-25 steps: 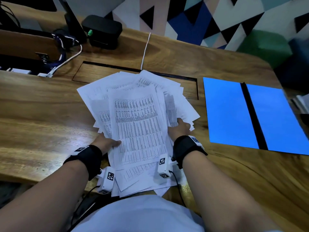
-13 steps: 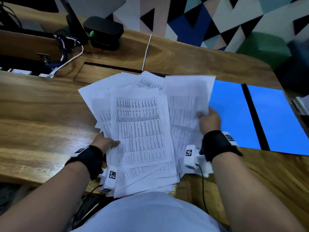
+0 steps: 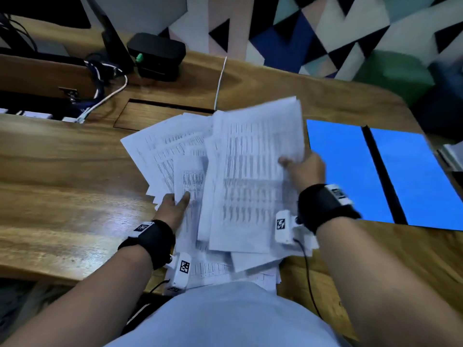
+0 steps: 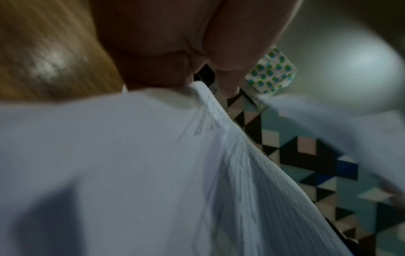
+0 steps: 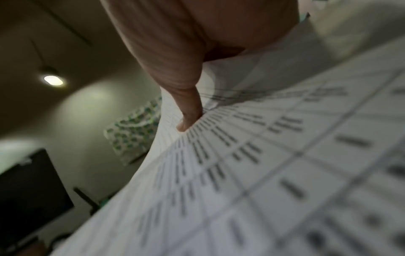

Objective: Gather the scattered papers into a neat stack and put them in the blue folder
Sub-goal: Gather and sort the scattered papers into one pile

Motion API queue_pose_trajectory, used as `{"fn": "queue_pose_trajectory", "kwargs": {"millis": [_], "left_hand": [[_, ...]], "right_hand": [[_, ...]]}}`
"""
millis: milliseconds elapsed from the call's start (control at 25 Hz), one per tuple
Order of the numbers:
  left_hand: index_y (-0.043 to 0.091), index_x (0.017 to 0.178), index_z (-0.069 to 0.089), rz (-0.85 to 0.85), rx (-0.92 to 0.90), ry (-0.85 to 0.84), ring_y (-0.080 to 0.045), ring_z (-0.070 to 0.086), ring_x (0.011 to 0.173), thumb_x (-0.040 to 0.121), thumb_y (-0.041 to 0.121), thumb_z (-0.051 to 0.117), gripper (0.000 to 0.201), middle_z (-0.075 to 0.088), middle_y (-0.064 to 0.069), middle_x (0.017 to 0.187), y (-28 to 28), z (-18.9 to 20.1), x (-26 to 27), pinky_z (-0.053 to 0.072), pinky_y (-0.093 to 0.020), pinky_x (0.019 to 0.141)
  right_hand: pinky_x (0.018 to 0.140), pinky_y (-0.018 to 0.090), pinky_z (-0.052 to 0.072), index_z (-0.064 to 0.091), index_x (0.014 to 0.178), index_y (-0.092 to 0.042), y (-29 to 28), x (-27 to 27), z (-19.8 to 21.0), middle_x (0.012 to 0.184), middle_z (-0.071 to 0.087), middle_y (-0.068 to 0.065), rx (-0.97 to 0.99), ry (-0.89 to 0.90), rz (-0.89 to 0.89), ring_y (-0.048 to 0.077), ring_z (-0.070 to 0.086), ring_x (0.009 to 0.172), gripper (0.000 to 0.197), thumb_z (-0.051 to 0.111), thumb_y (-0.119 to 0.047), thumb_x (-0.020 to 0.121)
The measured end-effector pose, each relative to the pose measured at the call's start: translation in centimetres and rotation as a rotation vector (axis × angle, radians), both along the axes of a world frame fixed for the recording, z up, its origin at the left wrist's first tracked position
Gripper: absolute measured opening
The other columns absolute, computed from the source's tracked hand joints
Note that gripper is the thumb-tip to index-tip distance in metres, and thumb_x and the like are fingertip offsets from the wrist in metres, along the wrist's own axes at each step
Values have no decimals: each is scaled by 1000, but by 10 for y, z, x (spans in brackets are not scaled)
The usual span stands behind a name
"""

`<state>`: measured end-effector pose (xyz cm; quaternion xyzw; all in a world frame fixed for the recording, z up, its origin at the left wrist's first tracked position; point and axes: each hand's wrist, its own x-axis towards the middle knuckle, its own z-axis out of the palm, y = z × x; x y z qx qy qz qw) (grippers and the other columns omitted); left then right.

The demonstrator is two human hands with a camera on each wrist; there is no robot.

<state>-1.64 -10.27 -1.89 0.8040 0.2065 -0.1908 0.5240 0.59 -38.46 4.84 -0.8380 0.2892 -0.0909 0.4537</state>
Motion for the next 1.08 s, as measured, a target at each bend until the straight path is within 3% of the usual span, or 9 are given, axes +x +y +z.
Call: {"fn": "queue_pose_trajectory", "kwargs": {"millis": [80,160,280,440,560,680,800,920,1080], "left_hand": [[8,140,35,-36,47,58,-40,53,119,95,49,43,61,54,-19,131,-2,-3,3,43,-38,92],[9,142,33,-66,41,87,-47,47,126,95,51,42,63,49,-25,138,-3,-1,3,40,-48,102],[7,145,26,-95,20,87,-38,42,133,93,48,49,70,40,-20,148,-9,-4,2,37,-39,103],[6,146,23,-163,-26,33,-27,40,134,88,21,65,73,35,-13,152,-24,-7,-8,33,-34,105],[4,142,33,-53,-15,-45,-21,46,125,84,1,66,66,45,-5,141,-6,-11,-1,37,-29,100],[3,134,41,65,-28,-31,-28,55,115,82,-2,67,59,55,-13,132,30,-18,11,41,-35,99],[1,135,40,55,12,15,-31,52,120,84,-2,66,58,53,-16,134,46,-21,15,36,-31,95],[3,130,46,54,-41,25,-26,54,104,85,-11,59,50,58,-13,119,43,-23,16,37,-29,91],[7,125,48,47,-72,34,-27,57,106,83,-10,61,47,60,-11,115,46,-27,19,39,-30,89]], "right_hand": [[79,37,52,53,116,-9,14,-5,-44,111,63,11,34,157,-4,26,64,101,50,75,-30,77],[93,45,48,42,127,-6,20,-12,-70,131,52,20,-125,401,27,38,54,118,59,69,-33,82],[104,42,37,36,135,-6,32,-24,-80,141,37,20,-324,591,119,37,39,129,50,52,-27,94],[105,40,34,29,145,-15,43,-35,-81,141,31,15,-191,482,283,35,34,129,49,40,-21,98],[100,35,40,43,137,-8,16,-28,-83,132,51,18,24,319,78,32,52,119,48,54,-18,91],[96,37,45,61,118,-5,-19,-17,-85,124,61,20,54,374,-209,35,59,112,41,63,-29,85],[94,39,49,64,110,-13,-23,-3,-88,118,64,13,106,406,-162,33,61,105,47,66,-45,77],[83,32,48,64,104,-15,-2,6,-84,108,66,6,117,194,-157,24,63,94,36,73,-33,74],[76,22,39,66,106,-2,18,-5,-83,100,68,9,213,117,-97,17,58,86,27,70,-14,82]]}}
